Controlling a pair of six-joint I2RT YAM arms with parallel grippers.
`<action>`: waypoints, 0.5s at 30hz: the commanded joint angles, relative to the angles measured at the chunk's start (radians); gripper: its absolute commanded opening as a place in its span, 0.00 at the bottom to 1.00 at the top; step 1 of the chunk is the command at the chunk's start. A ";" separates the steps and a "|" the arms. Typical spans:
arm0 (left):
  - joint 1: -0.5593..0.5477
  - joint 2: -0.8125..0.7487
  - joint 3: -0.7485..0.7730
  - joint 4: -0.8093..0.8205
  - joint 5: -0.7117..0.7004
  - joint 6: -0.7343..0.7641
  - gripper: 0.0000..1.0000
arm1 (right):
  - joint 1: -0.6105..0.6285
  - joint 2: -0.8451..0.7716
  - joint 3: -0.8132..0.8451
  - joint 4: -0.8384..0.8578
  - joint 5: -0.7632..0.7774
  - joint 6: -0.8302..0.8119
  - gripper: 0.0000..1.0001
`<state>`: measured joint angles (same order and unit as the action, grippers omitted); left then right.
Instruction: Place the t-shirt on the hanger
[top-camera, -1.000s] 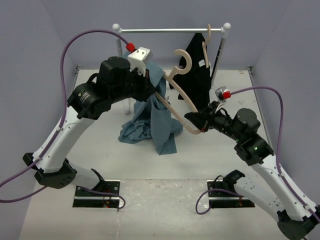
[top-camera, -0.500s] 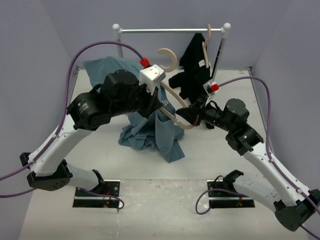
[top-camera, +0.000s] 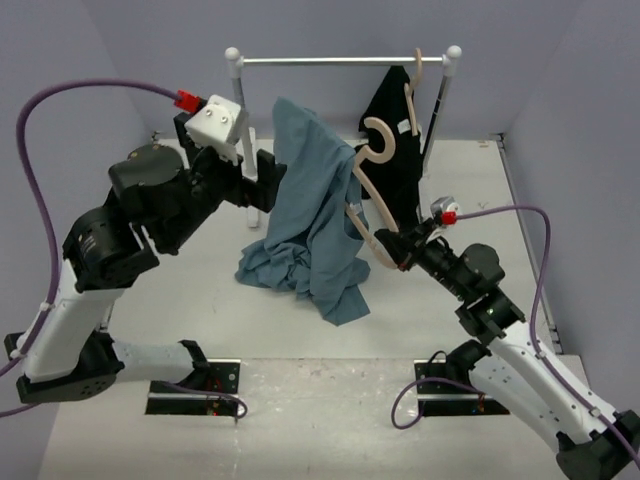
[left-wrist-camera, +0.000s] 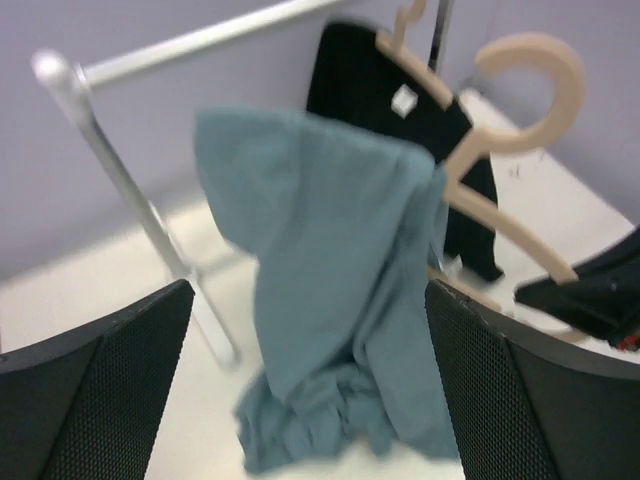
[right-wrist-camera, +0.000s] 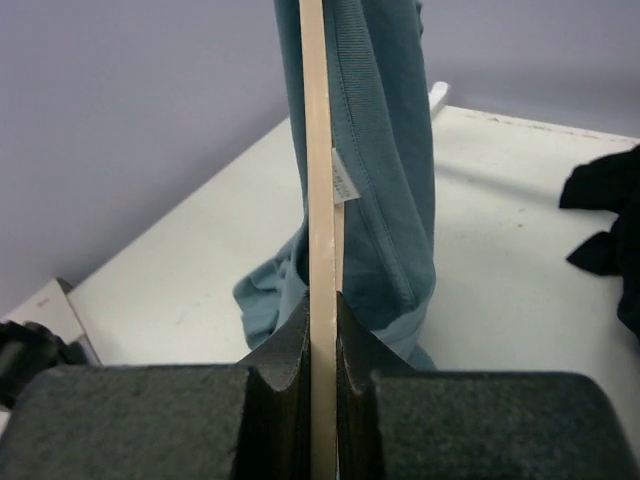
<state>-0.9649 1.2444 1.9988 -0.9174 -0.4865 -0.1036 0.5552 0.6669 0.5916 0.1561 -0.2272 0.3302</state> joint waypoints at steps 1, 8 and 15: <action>-0.005 -0.130 -0.185 0.396 0.217 0.383 1.00 | 0.000 -0.138 -0.108 0.178 0.008 -0.187 0.00; -0.003 -0.009 -0.115 0.181 0.464 0.700 0.95 | -0.017 -0.250 -0.024 -0.163 -0.075 -0.392 0.00; 0.062 -0.017 -0.219 0.135 0.650 0.858 0.96 | -0.021 -0.295 0.086 -0.447 -0.139 -0.487 0.00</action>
<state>-0.9459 1.2343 1.7903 -0.7353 -0.0156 0.5866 0.5406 0.3788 0.5700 -0.1403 -0.2945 -0.0357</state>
